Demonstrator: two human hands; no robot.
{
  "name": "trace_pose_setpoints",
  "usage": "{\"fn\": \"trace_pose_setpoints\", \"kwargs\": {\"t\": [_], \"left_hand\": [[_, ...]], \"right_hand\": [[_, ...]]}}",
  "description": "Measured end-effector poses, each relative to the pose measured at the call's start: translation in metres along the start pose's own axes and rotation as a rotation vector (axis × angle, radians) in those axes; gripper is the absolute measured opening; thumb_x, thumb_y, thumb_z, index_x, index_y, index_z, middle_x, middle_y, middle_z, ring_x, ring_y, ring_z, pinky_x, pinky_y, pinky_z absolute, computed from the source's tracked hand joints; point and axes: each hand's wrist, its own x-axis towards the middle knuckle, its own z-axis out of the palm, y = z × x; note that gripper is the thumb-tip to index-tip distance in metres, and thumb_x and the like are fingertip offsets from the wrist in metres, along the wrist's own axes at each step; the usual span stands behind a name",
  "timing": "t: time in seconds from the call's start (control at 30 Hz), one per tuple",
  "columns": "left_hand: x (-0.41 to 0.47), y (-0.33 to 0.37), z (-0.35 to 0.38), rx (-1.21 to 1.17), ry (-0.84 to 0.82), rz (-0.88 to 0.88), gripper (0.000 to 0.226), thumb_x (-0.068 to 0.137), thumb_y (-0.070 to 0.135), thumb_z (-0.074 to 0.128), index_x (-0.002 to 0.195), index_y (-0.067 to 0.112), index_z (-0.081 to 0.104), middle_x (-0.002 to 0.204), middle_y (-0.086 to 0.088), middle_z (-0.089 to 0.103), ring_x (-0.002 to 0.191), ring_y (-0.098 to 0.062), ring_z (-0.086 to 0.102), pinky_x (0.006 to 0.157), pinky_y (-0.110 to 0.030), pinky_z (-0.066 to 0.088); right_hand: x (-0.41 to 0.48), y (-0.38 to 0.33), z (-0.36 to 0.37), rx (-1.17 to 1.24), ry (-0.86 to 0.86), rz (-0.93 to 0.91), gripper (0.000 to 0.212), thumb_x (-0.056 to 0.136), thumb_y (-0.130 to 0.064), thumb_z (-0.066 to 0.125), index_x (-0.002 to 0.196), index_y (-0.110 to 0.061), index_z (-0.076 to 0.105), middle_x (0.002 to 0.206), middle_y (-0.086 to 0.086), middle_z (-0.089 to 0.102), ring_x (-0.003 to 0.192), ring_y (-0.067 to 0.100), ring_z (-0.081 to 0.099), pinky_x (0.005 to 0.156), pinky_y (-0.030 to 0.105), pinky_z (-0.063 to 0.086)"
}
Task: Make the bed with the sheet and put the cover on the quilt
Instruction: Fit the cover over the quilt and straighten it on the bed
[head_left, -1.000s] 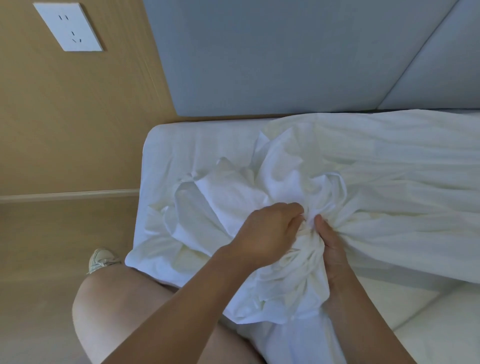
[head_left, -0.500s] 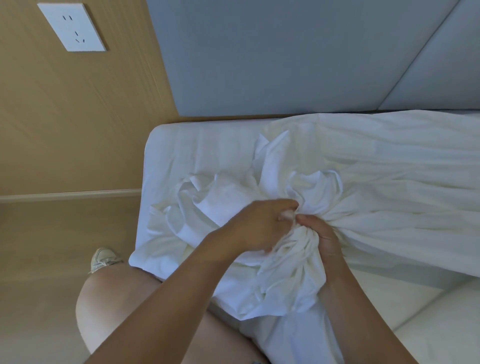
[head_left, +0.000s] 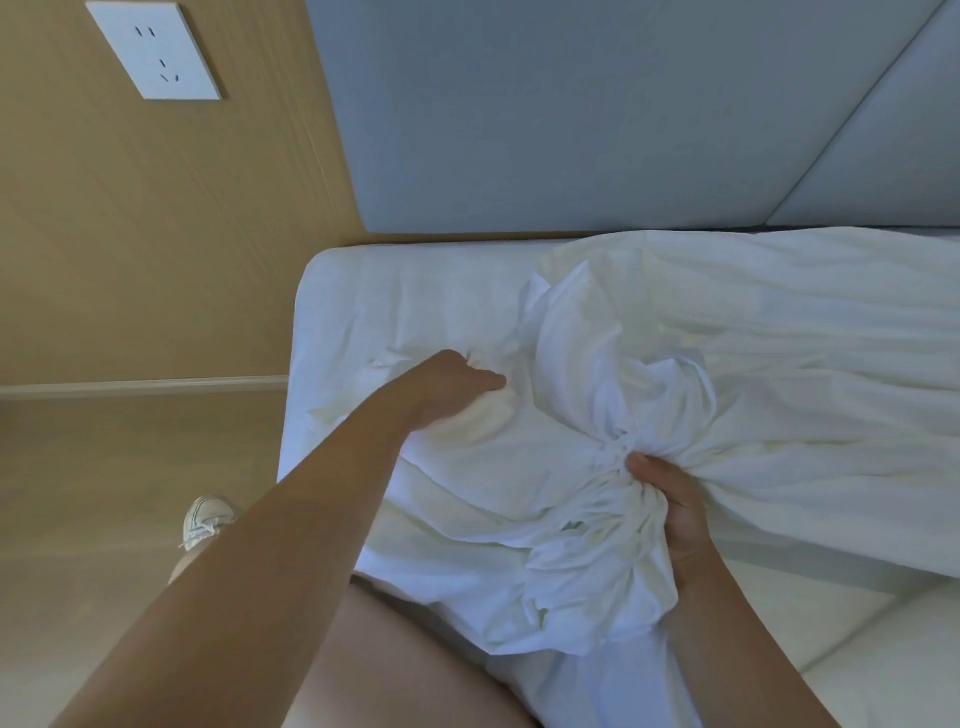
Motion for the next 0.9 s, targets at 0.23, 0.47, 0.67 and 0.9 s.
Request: {"fn": "trace_pose_setpoints", "kwargs": {"t": [0.23,0.47,0.67,0.9], "left_hand": [[-0.027,-0.054,0.006,0.736,-0.018,-0.157,0.035,0.087,0.014,0.046,0.12,0.021,0.053,0.125,-0.003,0.056,0.111,-0.024,0.055,0.08,-0.029,0.04],[-0.012,-0.008,0.006,0.736,0.024,0.232,0.082,0.084,0.022,0.058,0.15,0.022,0.01,0.156,-0.006,0.014,0.145,-0.023,0.007,0.116,-0.046,0.002],[0.011,0.023,0.022,0.355,-0.314,0.137,0.026,0.085,0.032,0.052,0.07,0.012,0.059,0.055,-0.001,0.058,0.056,-0.018,0.052,0.063,-0.028,0.039],[0.011,0.025,0.02,0.217,-0.24,0.189,0.024,0.086,0.031,0.065,0.077,0.011,0.057,0.064,0.002,0.051,0.055,-0.01,0.046,0.051,-0.019,0.037]], "right_hand": [[0.004,0.005,0.0,0.064,-0.076,-0.101,0.074,0.018,-0.021,0.095,0.086,-0.001,0.076,0.1,0.026,0.069,0.083,0.041,0.069,0.059,0.051,0.055],[0.003,0.007,-0.034,0.05,-0.116,-0.064,0.053,0.101,-0.025,0.015,0.146,0.002,0.022,0.15,0.029,0.021,0.141,0.042,0.018,0.113,0.049,0.008],[-0.003,0.006,-0.032,0.0,-0.084,-0.002,0.052,0.101,-0.024,0.022,0.142,0.007,0.028,0.147,0.03,0.03,0.139,0.04,0.027,0.113,0.048,0.013],[0.002,0.003,-0.008,-0.031,-0.162,-0.067,0.049,0.086,-0.024,0.062,0.12,0.011,0.057,0.123,0.032,0.056,0.117,0.041,0.055,0.099,0.052,0.04]]}}
